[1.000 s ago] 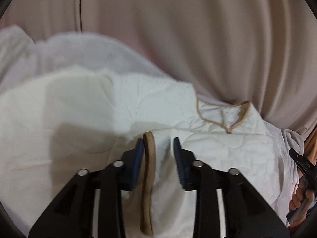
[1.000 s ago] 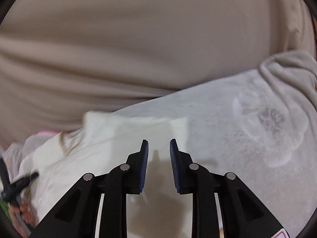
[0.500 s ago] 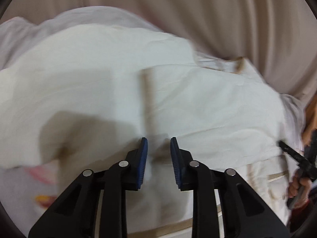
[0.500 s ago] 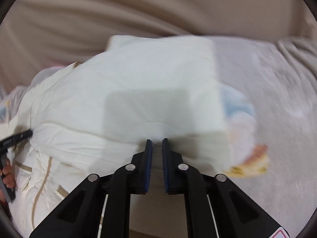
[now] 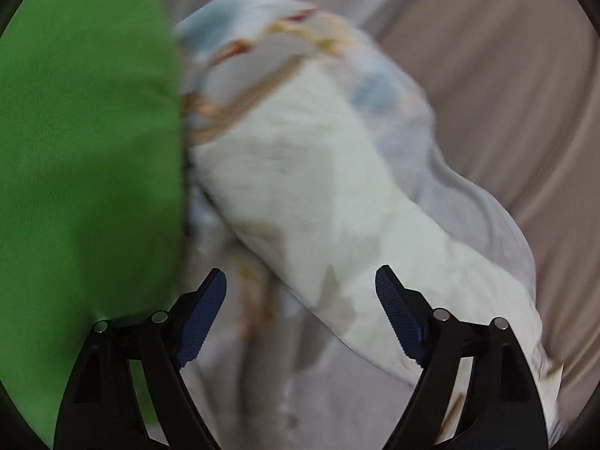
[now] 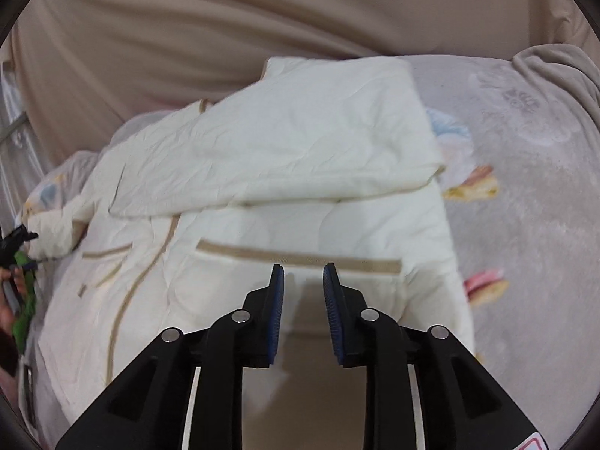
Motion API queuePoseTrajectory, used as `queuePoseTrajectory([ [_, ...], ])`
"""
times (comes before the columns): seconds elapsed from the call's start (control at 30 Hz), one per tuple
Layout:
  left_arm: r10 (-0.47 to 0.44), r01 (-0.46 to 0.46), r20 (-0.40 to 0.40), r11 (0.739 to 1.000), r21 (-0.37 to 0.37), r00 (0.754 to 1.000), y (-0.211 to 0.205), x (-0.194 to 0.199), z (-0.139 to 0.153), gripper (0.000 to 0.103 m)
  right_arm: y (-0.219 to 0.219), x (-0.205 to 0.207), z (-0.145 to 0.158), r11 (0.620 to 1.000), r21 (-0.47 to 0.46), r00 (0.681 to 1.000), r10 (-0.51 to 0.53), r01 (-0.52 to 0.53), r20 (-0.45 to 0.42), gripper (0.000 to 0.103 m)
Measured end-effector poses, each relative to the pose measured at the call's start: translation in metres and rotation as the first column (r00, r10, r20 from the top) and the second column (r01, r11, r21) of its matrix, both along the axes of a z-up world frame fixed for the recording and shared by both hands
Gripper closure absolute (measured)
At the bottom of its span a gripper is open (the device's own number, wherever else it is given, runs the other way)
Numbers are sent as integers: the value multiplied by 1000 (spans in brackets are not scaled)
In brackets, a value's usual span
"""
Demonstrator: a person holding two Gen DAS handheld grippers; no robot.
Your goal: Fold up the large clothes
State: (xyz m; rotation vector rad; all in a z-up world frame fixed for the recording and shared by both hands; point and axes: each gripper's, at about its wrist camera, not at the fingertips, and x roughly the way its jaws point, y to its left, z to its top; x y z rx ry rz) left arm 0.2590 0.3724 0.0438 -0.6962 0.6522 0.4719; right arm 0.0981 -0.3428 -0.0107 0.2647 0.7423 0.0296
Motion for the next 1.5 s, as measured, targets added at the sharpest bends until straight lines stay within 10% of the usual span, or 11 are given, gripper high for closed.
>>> queuePoseTrajectory([
  [0.23, -38, 41, -99, 999, 26, 994, 8, 58, -15, 14, 8, 1, -10, 998, -67, 1000, -11, 11, 3, 71],
  [0.47, -19, 18, -37, 1000, -25, 999, 12, 65, -2, 97, 3, 0, -12, 999, -41, 1000, -28, 29, 12, 70],
  [0.6, -145, 141, 119, 989, 48, 982, -31, 55, 58, 97, 4, 1, -12, 999, -43, 1000, -28, 29, 13, 67],
  [0.73, -351, 312, 237, 931, 188, 906, -124, 46, 127, 98, 3, 1, -12, 999, -34, 1000, -26, 26, 16, 66],
  [0.87, -592, 526, 286, 804, 276, 754, -248, 41, 168, 98, 3, 0, -11, 999, -31, 1000, -19, 20, 17, 62],
  [1.03, -794, 730, 206, 608, 314, 572, -406, 49, 152, 97, 3, -1, -11, 1000, -15, 1000, -11, 12, 25, 58],
  [1.13, -855, 813, 117, 517, 266, 505, -487, 69, 105, 91, 1, -2, -12, 1000, 5, 999, -9, 9, 30, 55],
  [1.3, -877, 870, -71, 458, 181, 476, -557, 50, 12, 70, -2, -3, -11, 999, 45, 999, -6, 4, 39, 50],
  [1.5, -890, 874, 44, 455, 168, 455, -509, 26, 23, 24, -6, -5, -12, 996, 87, 999, -1, -4, 51, 45],
])
